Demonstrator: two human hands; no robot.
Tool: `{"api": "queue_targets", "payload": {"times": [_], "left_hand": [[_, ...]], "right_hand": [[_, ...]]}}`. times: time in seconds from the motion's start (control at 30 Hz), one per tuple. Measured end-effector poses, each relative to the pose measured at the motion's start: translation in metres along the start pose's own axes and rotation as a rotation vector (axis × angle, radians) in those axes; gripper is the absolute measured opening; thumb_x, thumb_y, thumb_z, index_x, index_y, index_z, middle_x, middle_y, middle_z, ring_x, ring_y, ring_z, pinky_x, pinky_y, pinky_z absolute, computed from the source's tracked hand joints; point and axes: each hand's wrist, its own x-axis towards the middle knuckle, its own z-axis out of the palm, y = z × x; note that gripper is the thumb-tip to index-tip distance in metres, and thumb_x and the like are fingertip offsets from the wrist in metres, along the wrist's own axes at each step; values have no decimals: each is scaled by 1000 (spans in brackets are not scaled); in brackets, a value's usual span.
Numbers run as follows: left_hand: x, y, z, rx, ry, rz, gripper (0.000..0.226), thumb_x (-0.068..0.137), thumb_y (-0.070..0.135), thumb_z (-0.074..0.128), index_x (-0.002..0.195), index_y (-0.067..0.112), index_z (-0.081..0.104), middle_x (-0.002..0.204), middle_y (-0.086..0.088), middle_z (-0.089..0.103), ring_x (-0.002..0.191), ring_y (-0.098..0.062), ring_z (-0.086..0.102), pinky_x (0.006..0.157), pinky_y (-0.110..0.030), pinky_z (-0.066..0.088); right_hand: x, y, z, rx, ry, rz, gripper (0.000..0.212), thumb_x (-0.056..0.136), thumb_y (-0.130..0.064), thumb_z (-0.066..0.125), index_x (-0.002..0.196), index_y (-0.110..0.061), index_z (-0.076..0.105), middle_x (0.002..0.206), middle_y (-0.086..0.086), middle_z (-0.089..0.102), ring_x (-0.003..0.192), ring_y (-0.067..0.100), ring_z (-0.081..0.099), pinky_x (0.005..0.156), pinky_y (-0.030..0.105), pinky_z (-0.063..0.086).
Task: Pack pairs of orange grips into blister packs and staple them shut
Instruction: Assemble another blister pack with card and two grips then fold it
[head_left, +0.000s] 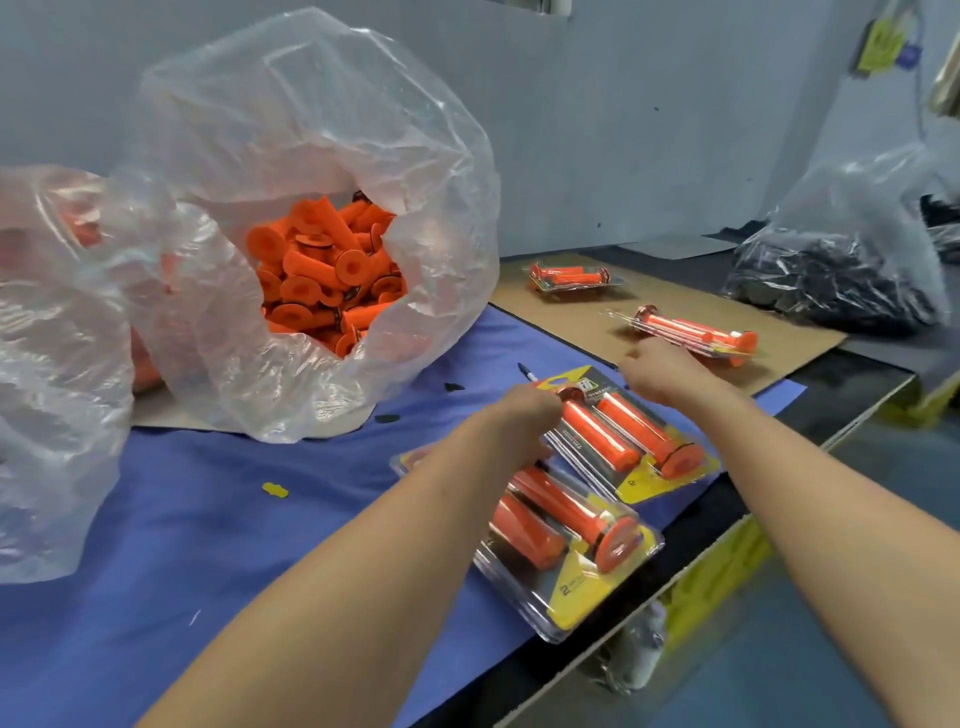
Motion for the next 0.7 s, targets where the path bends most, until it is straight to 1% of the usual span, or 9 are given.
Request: {"api": "queue_targets", "payload": {"times": [0.03,0.07,0.13,0.2,0.27,0.33,0.47,0.57,0.7], "left_hand": [[-13,1,-15,-190,-6,-49,33,100,12,51,129,-3,56,86,-8,54,101,-28,63,70,-25,43],[-17,4,-20,-133,-28,10,31,99,6,48,127,-5,55,81,-6,54,88,-26,64,71,-26,49],[-43,4,-49,-125,41,75,15,99,2,45,107,0,57,83,-8,60,79,-24,63,75,-30,56],[-76,-5,-87,-143,42,151,16,101,3,42,94,11,54,87,-12,64,74,-24,65,67,-26,58],[-113,-19,-129,-122,86,204,18,102,6,42,96,16,55,89,-13,67,69,-21,67,61,-22,59],[-151,-42,-173,-68,163,174,15,101,8,45,106,12,59,93,-13,70,68,-17,69,63,-22,59],[-216,-85,-250,-4,263,100,23,101,11,46,118,6,60,101,-17,70,72,-17,70,66,-23,57],[-252,-109,-296,48,345,68,19,102,13,46,112,9,62,97,-13,69,72,-17,68,65,-25,56],[-294,-142,-353,191,460,13,17,102,16,46,100,16,63,89,-7,68,69,-14,66,63,-23,55]], "right_hand": [[-12,-17,-2,-7,47,-51,26,96,-14,41,103,-4,63,108,17,64,96,35,59,79,37,48],[-24,-35,-3,2,85,-121,27,96,-17,40,105,-7,63,111,17,64,98,36,59,83,39,50],[-57,-71,1,19,190,-226,31,97,-23,40,114,-13,64,116,14,66,105,36,58,89,42,50],[-97,-112,12,132,248,-336,32,98,-27,41,118,-20,64,115,13,68,107,35,59,91,43,48],[-140,-150,32,270,261,-437,30,97,-27,43,117,-23,65,114,10,70,107,33,60,89,43,47],[-178,-189,60,368,208,-512,28,96,-26,45,115,-24,65,110,6,71,104,30,62,86,40,47],[-234,-258,121,421,-30,-617,26,97,-24,44,116,-22,63,108,5,69,101,27,62,86,43,49],[-261,-287,163,401,-171,-647,26,97,-25,44,116,-25,62,106,3,70,101,26,62,82,42,51],[-286,-309,212,363,-279,-681,24,95,-27,44,112,-27,62,95,3,70,88,29,64,72,41,53]]}}
